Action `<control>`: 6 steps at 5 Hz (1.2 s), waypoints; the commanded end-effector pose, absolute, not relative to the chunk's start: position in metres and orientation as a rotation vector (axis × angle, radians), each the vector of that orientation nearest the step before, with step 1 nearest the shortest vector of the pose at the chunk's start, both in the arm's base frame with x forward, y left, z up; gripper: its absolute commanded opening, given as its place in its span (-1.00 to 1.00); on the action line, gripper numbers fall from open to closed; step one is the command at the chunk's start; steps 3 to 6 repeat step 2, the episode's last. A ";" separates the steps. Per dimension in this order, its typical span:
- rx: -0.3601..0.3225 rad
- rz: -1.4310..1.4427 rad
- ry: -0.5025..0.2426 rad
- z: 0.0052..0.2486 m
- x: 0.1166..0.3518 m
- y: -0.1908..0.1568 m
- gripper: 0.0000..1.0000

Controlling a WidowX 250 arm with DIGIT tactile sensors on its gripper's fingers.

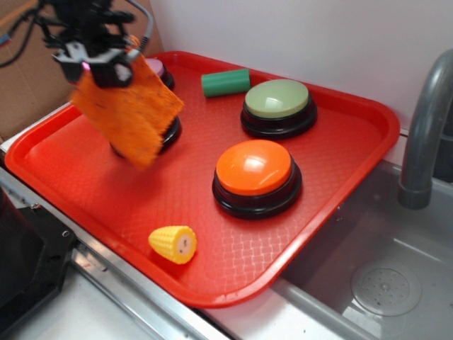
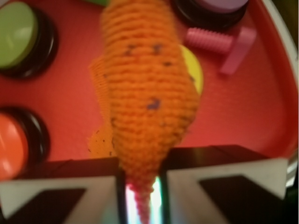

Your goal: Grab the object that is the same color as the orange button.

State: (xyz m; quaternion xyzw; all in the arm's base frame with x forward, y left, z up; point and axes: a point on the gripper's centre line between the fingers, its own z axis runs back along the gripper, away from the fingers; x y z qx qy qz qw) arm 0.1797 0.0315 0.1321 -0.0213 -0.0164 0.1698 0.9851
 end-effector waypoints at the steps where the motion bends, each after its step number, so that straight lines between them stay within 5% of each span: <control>1: -0.002 0.253 -0.052 0.166 0.154 0.071 -1.00; 2: -0.011 0.300 -0.005 0.160 0.152 0.079 -1.00; 6: -0.011 0.300 -0.005 0.160 0.152 0.079 -1.00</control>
